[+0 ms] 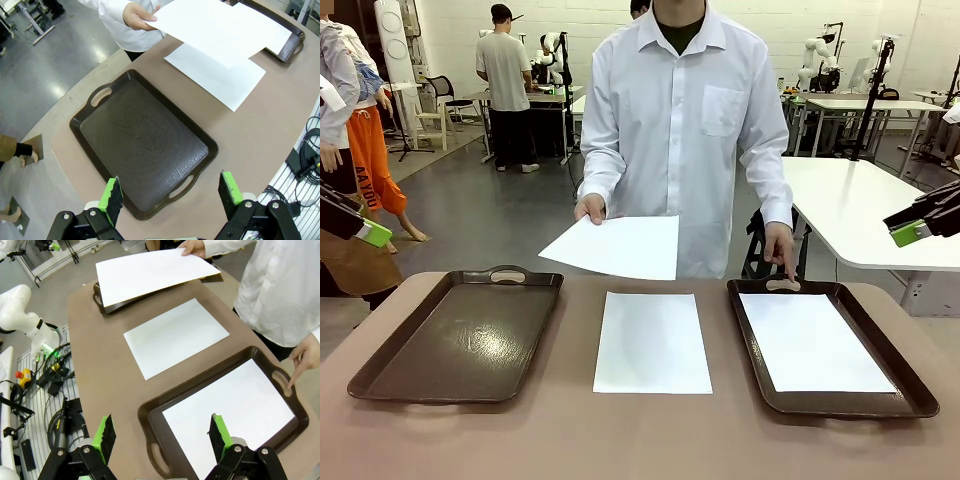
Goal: Sort the A4 documents.
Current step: Receive the A4 Paper.
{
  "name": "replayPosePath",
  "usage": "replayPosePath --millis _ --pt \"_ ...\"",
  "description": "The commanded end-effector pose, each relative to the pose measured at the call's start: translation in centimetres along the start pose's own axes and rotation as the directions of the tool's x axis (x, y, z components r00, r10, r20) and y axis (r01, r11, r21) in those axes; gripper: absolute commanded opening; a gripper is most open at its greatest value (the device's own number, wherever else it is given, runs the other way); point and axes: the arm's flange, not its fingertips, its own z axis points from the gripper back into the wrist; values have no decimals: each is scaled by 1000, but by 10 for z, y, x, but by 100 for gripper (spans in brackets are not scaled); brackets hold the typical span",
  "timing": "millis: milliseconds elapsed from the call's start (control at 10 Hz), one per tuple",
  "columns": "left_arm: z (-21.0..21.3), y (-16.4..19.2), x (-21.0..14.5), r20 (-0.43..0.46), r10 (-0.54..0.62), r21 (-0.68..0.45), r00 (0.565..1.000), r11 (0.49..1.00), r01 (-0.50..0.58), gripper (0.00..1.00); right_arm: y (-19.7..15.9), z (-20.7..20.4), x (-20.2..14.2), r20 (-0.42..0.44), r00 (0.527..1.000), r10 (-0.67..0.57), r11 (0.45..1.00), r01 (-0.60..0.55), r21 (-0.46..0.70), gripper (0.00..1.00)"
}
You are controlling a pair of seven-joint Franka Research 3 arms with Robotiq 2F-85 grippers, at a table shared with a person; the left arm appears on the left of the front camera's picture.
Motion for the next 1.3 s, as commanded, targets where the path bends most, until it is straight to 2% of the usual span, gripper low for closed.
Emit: replayPosePath --millis 0,700,800,1000,1200 --pt "0 1 0 0 1 0 1000 1000 -1 100 1 0 0 2 1000 1 1000 -1 2 97" --pt "0 1 0 0 1 0 1000 1000 -1 100 0 0 0 0 1000 0 1000 0 0 98" --pt "0 1 0 0 1 0 1000 1000 -1 100 -4 -16 7 -11 998 -57 998 56 -19 98" --pt "0 1 0 0 1 0 1000 1000 -1 100 -7 -74 26 -6 993 -116 986 116 120 98" --pt "0 1 0 0 1 0 1000 1000 -1 100 -2 -124 44 -22 985 -172 967 173 186 98"
